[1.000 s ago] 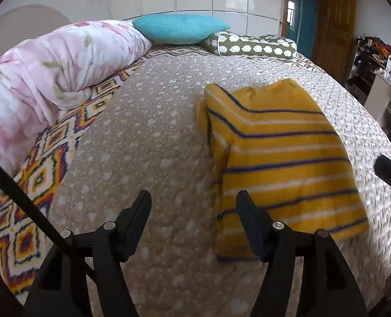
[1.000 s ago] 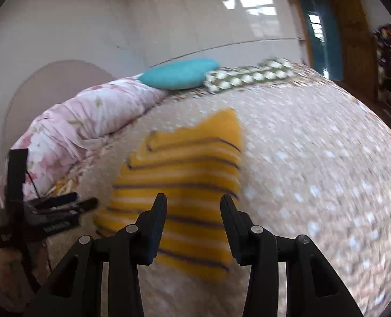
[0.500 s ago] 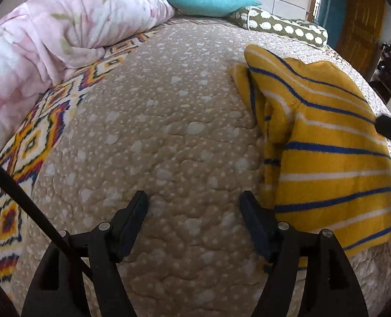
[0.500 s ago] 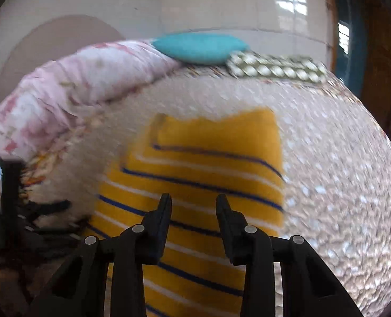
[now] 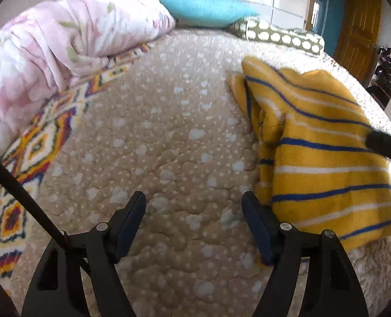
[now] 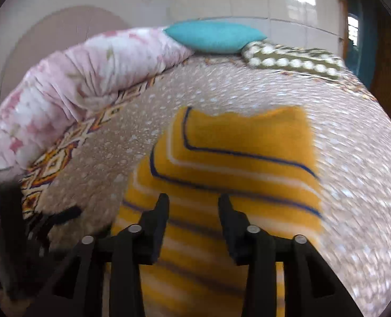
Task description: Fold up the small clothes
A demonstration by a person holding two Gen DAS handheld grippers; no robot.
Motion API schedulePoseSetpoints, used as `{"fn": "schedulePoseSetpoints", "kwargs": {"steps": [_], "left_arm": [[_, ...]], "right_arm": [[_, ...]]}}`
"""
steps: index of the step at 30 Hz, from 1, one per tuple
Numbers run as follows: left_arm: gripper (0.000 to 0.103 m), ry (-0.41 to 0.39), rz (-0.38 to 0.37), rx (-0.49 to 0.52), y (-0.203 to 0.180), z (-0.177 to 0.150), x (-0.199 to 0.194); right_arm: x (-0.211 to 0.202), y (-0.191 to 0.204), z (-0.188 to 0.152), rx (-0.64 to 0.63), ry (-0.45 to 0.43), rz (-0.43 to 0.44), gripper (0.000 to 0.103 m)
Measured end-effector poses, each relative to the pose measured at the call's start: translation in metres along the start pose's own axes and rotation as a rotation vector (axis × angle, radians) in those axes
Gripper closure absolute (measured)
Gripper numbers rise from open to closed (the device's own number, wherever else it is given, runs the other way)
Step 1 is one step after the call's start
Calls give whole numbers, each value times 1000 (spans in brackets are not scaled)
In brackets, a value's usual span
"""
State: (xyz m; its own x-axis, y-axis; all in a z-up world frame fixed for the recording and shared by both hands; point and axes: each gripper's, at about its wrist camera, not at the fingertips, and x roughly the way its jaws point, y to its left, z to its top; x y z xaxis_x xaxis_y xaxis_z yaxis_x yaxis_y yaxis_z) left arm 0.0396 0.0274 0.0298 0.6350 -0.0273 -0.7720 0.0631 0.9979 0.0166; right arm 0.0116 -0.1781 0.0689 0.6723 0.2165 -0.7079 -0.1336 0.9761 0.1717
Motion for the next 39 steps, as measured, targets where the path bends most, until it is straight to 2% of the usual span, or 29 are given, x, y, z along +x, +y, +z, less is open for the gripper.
{"fn": "schedulePoseSetpoints", "kwargs": {"steps": [3,4,5,6,9,11,14,18,25,30,31,39], "left_arm": [[27,-106,40,18,-10,-5,-33],[25,-150,58,25,-15,-8,-47],[17,-186,64,28,-19,-10,-59],[10,-221,65,33,-23,-12,-72],[2,-316,55,40,-38,-21,-112],[0,-345,16,38,-46,-27,-131],[0,-294,-23,74,-64,-32,-136],[0,-211,-11,102,-76,-39,-123],[0,-6,-34,44,-65,-53,-73],[0,136,-39,19,-55,-69,-38],[0,150,-43,23,-55,-71,-33],[0,107,-23,44,-60,-81,-34]], "right_arm": [[-36,-22,-32,28,-38,-78,52],[-46,-29,-44,37,-47,-111,51],[-55,-38,-58,62,-50,-143,49],[-60,-44,-65,85,-49,-153,49],[-75,-66,-95,195,-36,-148,48],[-81,-74,-111,242,-27,-148,48],[-84,-76,-129,261,-1,-171,48],[-85,-72,-138,238,6,-202,44],[-79,-64,-140,201,9,-252,40],[-70,-55,-140,159,13,-293,32],[-69,-55,-140,158,15,-298,31],[-63,-50,-140,143,17,-326,23]]}}
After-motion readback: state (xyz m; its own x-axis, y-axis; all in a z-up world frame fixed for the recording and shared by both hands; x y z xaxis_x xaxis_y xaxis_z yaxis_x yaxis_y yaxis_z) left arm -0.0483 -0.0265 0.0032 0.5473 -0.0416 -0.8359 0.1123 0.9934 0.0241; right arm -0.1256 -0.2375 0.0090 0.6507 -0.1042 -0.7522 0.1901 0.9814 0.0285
